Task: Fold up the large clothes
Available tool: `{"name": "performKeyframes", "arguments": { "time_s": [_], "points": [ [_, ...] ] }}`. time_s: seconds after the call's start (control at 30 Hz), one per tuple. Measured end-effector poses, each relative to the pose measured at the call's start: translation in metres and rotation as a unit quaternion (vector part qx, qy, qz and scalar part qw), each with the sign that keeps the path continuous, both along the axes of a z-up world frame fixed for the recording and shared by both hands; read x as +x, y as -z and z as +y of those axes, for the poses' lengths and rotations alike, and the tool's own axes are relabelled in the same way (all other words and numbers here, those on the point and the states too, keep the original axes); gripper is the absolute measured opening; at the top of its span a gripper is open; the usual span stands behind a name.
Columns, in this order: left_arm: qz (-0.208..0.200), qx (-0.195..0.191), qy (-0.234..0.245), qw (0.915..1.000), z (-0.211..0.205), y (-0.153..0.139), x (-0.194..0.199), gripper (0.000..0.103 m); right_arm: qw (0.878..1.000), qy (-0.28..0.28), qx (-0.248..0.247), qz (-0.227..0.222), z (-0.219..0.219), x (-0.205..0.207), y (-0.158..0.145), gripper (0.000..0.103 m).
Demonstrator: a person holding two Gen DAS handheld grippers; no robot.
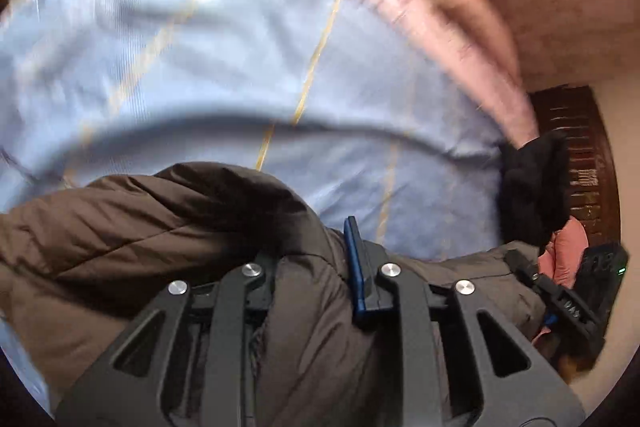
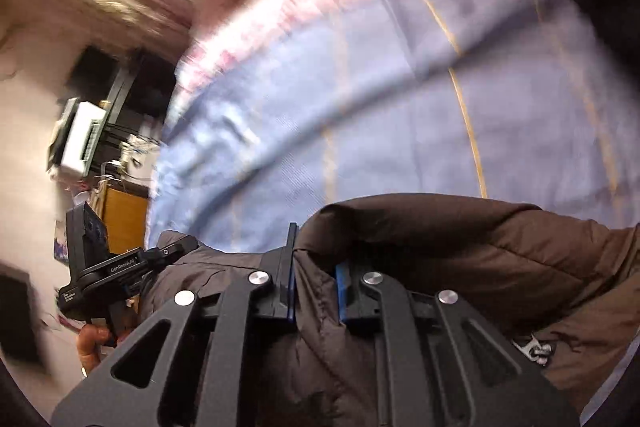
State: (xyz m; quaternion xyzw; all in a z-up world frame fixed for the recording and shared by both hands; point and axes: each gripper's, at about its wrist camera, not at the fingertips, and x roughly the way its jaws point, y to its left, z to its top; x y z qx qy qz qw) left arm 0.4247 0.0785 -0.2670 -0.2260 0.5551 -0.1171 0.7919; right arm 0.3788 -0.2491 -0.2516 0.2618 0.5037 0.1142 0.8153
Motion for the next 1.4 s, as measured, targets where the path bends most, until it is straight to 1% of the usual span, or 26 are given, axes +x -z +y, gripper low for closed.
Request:
{"name": "performKeyframes", "arguments": {
  "time_s": [0.07, 0.1, 0.17, 0.2, 0.27, 0.3, 0.43, 0.57, 0.67, 0.73, 0.8, 0.87, 0.93, 0.97, 1.0, 1.03, 1.07, 1.1, 1.17, 1.2, 1.23, 1.27, 1.3, 1.33, 1.37, 1.4],
  "points": [
    [-0.062, 0.006, 0.000, 0.9980, 0.001, -0.042, -0.011, 0.023, 0.997, -0.011, -0.011, -0.081, 0.007, -0.009, -0.046, 0.015],
    [-0.096, 0.000, 0.000, 0.9954, 0.004, -0.066, -0.020, 0.023, 0.994, -0.014, -0.010, -0.106, 0.008, -0.014, -0.061, 0.015],
    [-0.143, -0.006, 0.005, 0.9897, 0.007, -0.099, -0.041, 0.023, 0.986, -0.027, -0.016, -0.163, 0.012, -0.030, -0.094, 0.015],
    [-0.164, 0.006, 0.011, 0.9864, 0.004, -0.112, -0.055, 0.024, 0.982, -0.039, -0.024, -0.183, 0.013, -0.041, -0.108, 0.015],
    [-0.175, 0.032, 0.023, 0.9838, -0.004, -0.121, -0.075, 0.024, 0.980, -0.055, -0.042, -0.189, 0.012, -0.056, -0.116, 0.015],
    [-0.175, 0.042, 0.029, 0.9833, -0.009, -0.120, -0.087, 0.024, 0.979, -0.064, -0.055, -0.183, 0.012, -0.066, -0.116, 0.015],
    [-0.174, 0.059, 0.031, 0.9825, -0.016, -0.114, -0.129, 0.025, 0.980, -0.074, -0.061, -0.174, 0.009, -0.102, -0.108, 0.015],
    [-0.175, 0.071, 0.047, 0.9808, -0.011, -0.114, -0.180, 0.028, 0.975, -0.098, -0.087, -0.181, 0.016, -0.158, -0.101, 0.015],
    [-0.170, 0.084, 0.055, 0.9803, -0.008, -0.107, -0.229, 0.033, 0.971, -0.119, -0.102, -0.182, 0.025, -0.204, -0.098, 0.015],
    [-0.167, 0.102, 0.061, 0.9788, -0.006, -0.100, -0.259, 0.040, 0.969, -0.131, -0.107, -0.179, 0.029, -0.228, -0.093, 0.015],
    [-0.149, 0.122, 0.072, 0.9788, -0.006, -0.087, -0.287, 0.041, 0.971, -0.145, -0.107, -0.155, 0.032, -0.260, -0.077, 0.016],
    [-0.112, 0.122, 0.078, 0.9831, -0.002, -0.068, -0.310, 0.044, 0.976, -0.149, -0.100, -0.122, 0.032, -0.286, -0.054, 0.016],
    [-0.062, 0.118, 0.087, 0.9872, 0.000, -0.043, -0.328, 0.049, 0.980, -0.149, -0.092, -0.089, 0.030, -0.308, -0.029, 0.017],
    [-0.047, 0.119, 0.087, 0.9880, 0.001, -0.032, -0.335, 0.056, 0.983, -0.145, -0.089, -0.070, 0.028, -0.318, -0.015, 0.017],
    [-0.035, 0.122, 0.087, 0.9881, 0.002, -0.022, -0.341, 0.060, 0.985, -0.139, -0.086, -0.051, 0.027, -0.324, -0.004, 0.019],
    [-0.028, 0.127, 0.091, 0.9873, 0.001, -0.014, -0.346, 0.061, 0.988, -0.128, -0.082, -0.026, 0.027, -0.326, 0.008, 0.022],
    [-0.027, 0.134, 0.094, 0.9861, -0.001, -0.011, -0.348, 0.063, 0.990, -0.119, -0.076, -0.008, 0.026, -0.326, 0.017, 0.024],
    [-0.029, 0.143, 0.096, 0.9846, -0.003, -0.010, -0.348, 0.067, 0.991, -0.111, -0.073, 0.005, 0.026, -0.326, 0.024, 0.029],
    [-0.035, 0.162, 0.097, 0.9815, -0.004, -0.008, -0.351, 0.071, 0.991, -0.105, -0.082, 0.008, 0.027, -0.327, 0.029, 0.051],
    [-0.034, 0.160, 0.092, 0.9822, -0.002, -0.010, -0.352, 0.071, 0.991, -0.097, -0.096, 0.009, 0.026, -0.328, 0.028, 0.079],
    [-0.031, 0.153, 0.085, 0.9840, 0.001, -0.014, -0.355, 0.071, 0.990, -0.073, -0.120, 0.021, 0.021, -0.331, 0.027, 0.094],
    [-0.024, 0.141, 0.078, 0.9866, 0.005, -0.017, -0.358, 0.071, 0.991, -0.057, -0.120, 0.025, 0.016, -0.333, 0.024, 0.094],
    [-0.012, 0.117, 0.060, 0.9913, 0.016, -0.021, -0.365, 0.073, 0.994, -0.041, -0.101, 0.027, 0.007, -0.337, 0.022, 0.094],
    [-0.003, 0.101, 0.044, 0.9939, 0.026, -0.024, -0.371, 0.075, 0.996, -0.013, -0.077, 0.038, -0.007, -0.344, 0.021, 0.093],
    [0.002, 0.086, 0.025, 0.9960, 0.037, -0.027, -0.379, 0.078, 0.996, 0.022, -0.068, 0.044, -0.021, -0.352, 0.019, 0.093],
    [-0.002, 0.084, 0.009, 0.9964, 0.046, -0.031, -0.390, 0.077, 0.996, 0.055, -0.058, 0.041, -0.033, -0.360, 0.016, 0.091]
  ]
}}
